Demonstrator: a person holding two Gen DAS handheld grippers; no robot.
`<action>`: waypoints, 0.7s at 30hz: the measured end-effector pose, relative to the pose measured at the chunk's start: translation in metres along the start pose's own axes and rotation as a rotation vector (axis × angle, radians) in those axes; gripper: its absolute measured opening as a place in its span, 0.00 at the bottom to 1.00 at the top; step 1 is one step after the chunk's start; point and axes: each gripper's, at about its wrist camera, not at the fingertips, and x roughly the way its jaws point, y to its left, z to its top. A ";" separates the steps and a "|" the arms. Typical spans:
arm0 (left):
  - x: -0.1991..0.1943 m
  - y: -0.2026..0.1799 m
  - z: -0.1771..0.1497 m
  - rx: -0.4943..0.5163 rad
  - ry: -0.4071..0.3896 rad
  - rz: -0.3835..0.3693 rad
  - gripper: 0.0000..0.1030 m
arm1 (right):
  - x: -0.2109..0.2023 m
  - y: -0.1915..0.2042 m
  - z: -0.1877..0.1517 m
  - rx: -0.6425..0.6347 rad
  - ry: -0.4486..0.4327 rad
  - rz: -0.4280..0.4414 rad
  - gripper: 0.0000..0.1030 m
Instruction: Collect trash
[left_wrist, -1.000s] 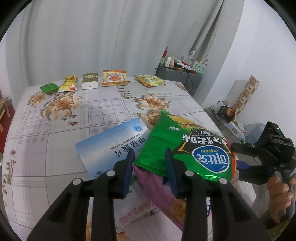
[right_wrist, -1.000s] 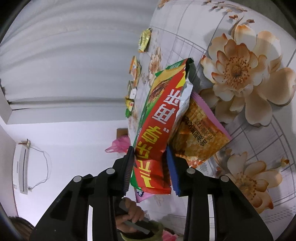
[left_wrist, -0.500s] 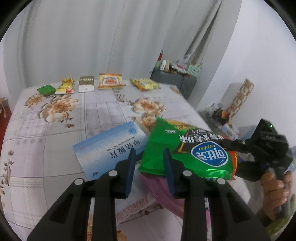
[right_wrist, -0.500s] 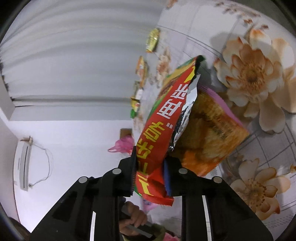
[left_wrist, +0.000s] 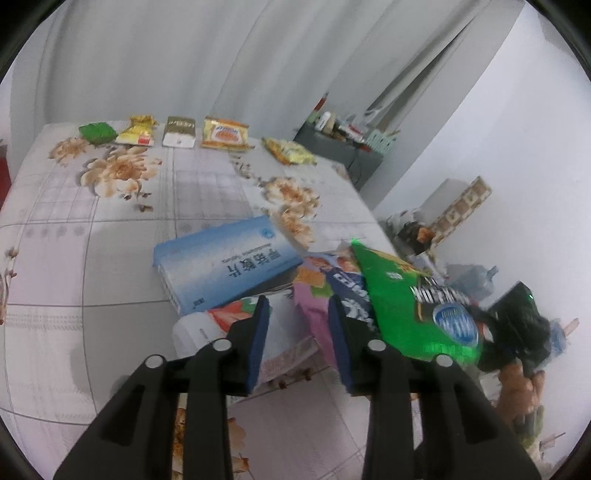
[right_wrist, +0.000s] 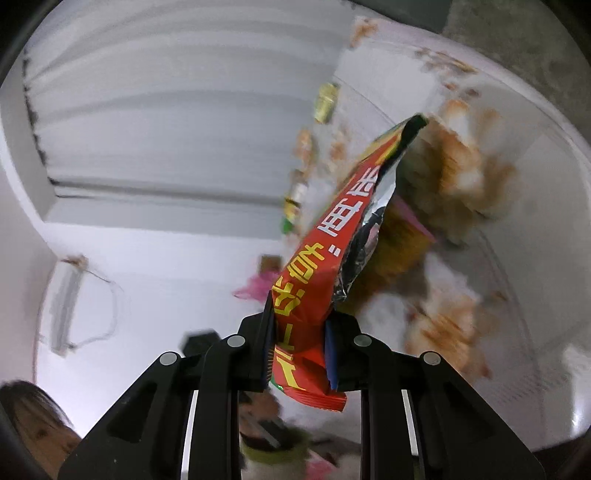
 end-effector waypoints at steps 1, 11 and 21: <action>0.004 0.000 0.000 0.001 0.013 0.006 0.41 | 0.002 -0.004 -0.002 0.003 0.014 -0.038 0.20; 0.027 -0.027 0.011 0.098 0.104 -0.021 0.52 | 0.002 -0.006 -0.007 -0.074 0.025 -0.166 0.20; 0.017 -0.063 -0.047 0.095 0.325 -0.352 0.51 | -0.025 -0.008 -0.021 -0.148 0.015 -0.242 0.20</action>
